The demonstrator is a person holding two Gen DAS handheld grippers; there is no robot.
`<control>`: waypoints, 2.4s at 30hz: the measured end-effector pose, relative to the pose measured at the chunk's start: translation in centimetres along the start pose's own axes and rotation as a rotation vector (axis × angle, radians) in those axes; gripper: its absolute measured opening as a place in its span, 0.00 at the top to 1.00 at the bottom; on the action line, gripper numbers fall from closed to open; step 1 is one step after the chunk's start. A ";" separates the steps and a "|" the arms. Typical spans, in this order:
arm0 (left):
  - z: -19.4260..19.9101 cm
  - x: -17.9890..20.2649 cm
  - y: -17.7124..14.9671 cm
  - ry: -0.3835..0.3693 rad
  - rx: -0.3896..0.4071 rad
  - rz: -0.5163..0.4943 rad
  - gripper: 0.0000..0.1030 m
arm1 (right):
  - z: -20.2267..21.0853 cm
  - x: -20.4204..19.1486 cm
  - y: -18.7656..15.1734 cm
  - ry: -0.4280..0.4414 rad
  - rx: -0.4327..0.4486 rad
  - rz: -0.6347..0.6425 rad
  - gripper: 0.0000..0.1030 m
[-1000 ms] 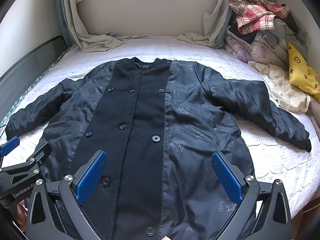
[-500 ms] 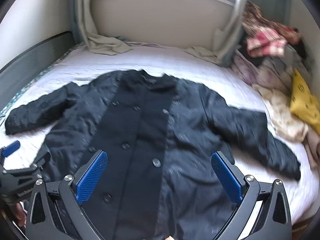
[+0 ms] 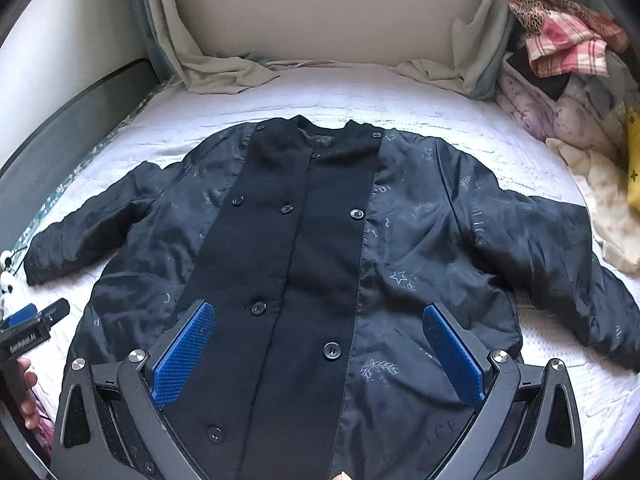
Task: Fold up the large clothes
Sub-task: 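Grasp a coat sleeve with the left tool and fold it across the coat front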
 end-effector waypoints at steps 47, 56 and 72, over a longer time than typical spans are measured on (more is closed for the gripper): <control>6.5 10.1 15.6 -0.106 0.306 -0.101 0.89 | -3.1 3.6 1.1 -0.077 -0.056 -0.089 0.00; 0.6 27.4 9.6 -0.177 0.127 -0.439 0.87 | -1.8 5.8 2.1 -0.101 -0.023 -0.150 0.00; -0.4 29.7 3.3 -0.123 0.114 -0.590 0.05 | -0.8 9.7 2.1 -0.161 -0.030 -0.237 0.00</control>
Point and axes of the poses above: each gripper's, at about its wrist camera, not at the fingertips, and z roughly against the way its jaws point, x to its right, y to its top, the point moved 6 cm from there along -z, roughly the way its jaws point, and after that the axes turned 8 degrees about -z, right-handed, at the moved point
